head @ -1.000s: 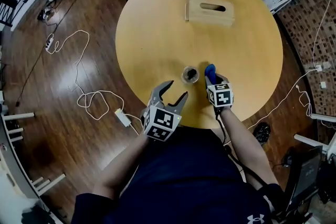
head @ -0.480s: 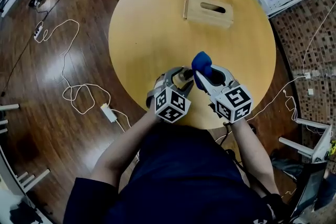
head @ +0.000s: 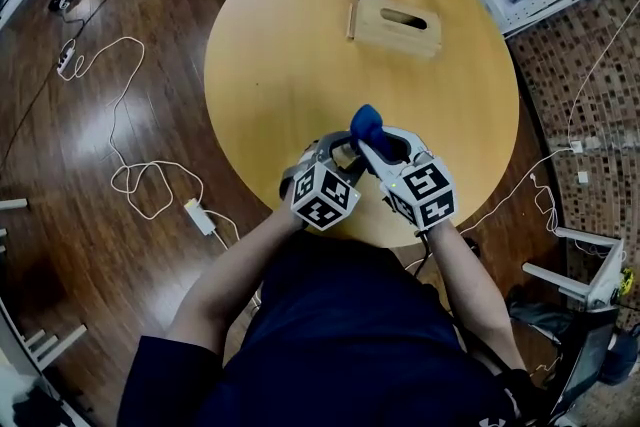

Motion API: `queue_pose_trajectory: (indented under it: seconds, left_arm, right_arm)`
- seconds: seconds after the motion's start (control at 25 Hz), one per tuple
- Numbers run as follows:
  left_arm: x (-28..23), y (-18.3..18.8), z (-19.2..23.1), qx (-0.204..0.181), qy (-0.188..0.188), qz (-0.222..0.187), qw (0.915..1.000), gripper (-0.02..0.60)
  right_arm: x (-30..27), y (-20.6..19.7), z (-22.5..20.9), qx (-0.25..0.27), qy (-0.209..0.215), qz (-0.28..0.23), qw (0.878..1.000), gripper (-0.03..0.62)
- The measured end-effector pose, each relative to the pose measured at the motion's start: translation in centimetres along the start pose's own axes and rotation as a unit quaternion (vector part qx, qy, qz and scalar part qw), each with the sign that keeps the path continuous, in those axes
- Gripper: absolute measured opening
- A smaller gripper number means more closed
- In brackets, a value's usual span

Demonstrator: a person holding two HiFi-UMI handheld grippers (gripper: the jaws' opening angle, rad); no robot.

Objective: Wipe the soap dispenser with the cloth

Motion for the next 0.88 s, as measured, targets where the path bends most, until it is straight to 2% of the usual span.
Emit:
queue_pose_trajectory:
  seconds: [0.08, 0.16, 0.2, 0.28, 0.36, 0.44, 0.64, 0.8, 0.88]
  left_arm:
    - [-0.1, -0.1, 0.0, 0.001, 0.0, -0.003, 1.0, 0.187]
    - [0.0, -0.1, -0.1, 0.002, 0.0, -0.006, 1.0, 0.187]
    - [0.0, -0.1, -0.1, 0.003, 0.0, -0.007, 1.0, 0.187]
    - [0.1, -0.1, -0.1, 0.003, 0.001, -0.009, 1.0, 0.187]
    - [0.2, -0.2, -0.1, 0.003, 0.002, -0.01, 0.9999, 0.187]
    - [0.2, -0.3, 0.0, 0.004, 0.003, -0.008, 1.0, 0.187]
    - [0.2, -0.2, -0.1, 0.003, 0.002, -0.005, 1.0, 0.187]
    - [0.2, -0.2, 0.0, 0.003, 0.003, -0.006, 1.0, 0.187]
    - [0.2, -0.2, -0.1, 0.003, 0.002, -0.007, 1.0, 0.187]
  right_arm:
    - [0.5, -0.7, -1.7, -0.036, -0.032, 0.003, 0.999, 0.095]
    - [1.2, -0.5, -2.3, -0.04, -0.053, 0.001, 0.998, 0.094]
    - [1.6, -0.1, -2.0, -0.032, -0.049, -0.01, 0.998, 0.094]
    - [1.8, 0.9, -0.2, 0.003, -0.015, -0.029, 0.999, 0.095]
    - [1.0, 1.3, 1.8, 0.055, 0.018, -0.021, 0.998, 0.094]
    - [0.1, 0.6, 2.2, 0.071, 0.025, -0.012, 0.997, 0.094]
    - [0.4, -0.8, -0.8, 0.001, -0.022, -0.019, 1.0, 0.094]
    - [0.9, -0.5, -1.7, -0.007, -0.042, -0.011, 0.999, 0.094]
    - [1.5, 0.3, -1.2, -0.001, -0.039, -0.028, 0.999, 0.094]
Point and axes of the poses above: the fingertips, and each gripper's own axes: x backward along the fingers, z to its left, y out of its top, the point moved 9 cm from there along x, backward along the fingers, and after that the axes turned 2 degrees about y, right-handed, at the moved point
